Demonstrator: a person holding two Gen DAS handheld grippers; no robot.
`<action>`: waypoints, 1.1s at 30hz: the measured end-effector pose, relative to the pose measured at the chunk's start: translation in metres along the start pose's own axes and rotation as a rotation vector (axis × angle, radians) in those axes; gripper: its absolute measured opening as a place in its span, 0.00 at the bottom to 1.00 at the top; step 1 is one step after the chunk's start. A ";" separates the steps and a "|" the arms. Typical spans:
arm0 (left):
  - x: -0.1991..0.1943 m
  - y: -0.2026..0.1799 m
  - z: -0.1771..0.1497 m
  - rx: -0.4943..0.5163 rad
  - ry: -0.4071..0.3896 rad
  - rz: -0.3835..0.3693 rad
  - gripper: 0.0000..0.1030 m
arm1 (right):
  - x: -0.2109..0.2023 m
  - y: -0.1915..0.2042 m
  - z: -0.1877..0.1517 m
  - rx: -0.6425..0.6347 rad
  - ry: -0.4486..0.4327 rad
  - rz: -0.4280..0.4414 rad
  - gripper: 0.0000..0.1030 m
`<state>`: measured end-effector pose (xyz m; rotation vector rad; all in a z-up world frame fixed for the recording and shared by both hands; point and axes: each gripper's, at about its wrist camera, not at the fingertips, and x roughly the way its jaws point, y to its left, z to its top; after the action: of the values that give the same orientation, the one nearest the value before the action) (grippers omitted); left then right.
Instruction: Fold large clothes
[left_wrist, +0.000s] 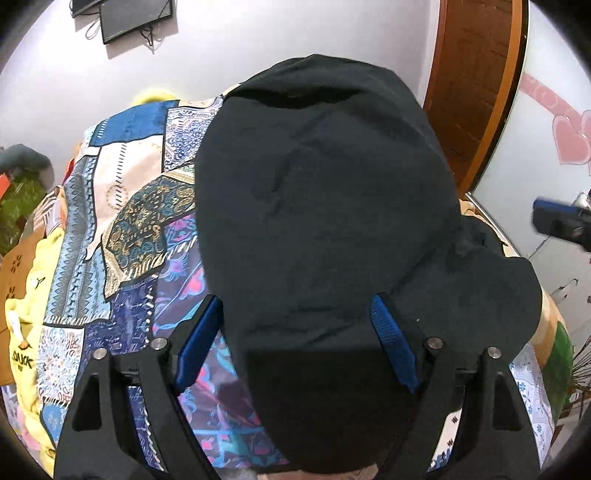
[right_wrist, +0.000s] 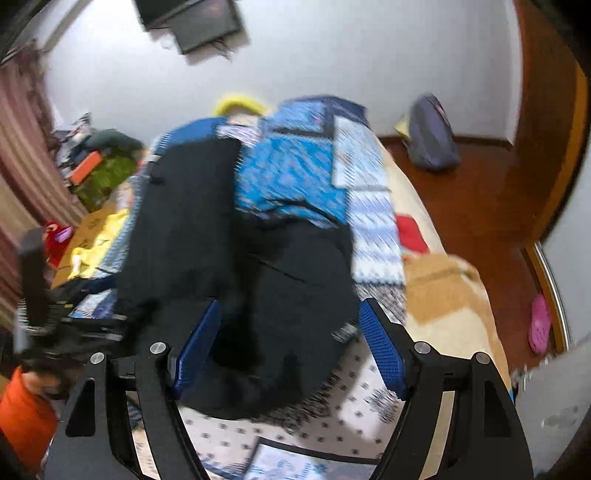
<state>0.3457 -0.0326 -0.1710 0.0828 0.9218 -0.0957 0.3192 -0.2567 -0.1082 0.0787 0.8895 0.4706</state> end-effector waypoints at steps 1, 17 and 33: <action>0.001 0.000 0.000 -0.004 -0.001 0.001 0.82 | 0.000 0.009 0.003 -0.025 -0.004 0.008 0.73; 0.005 0.010 -0.006 -0.004 0.010 -0.046 0.83 | 0.068 0.029 -0.004 -0.115 0.173 -0.020 0.73; 0.052 0.053 0.063 0.060 0.013 0.085 0.74 | 0.124 0.019 0.061 -0.097 0.240 0.005 0.73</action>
<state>0.4335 0.0101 -0.1729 0.1784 0.9276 -0.0443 0.4251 -0.1790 -0.1553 -0.0664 1.1000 0.5343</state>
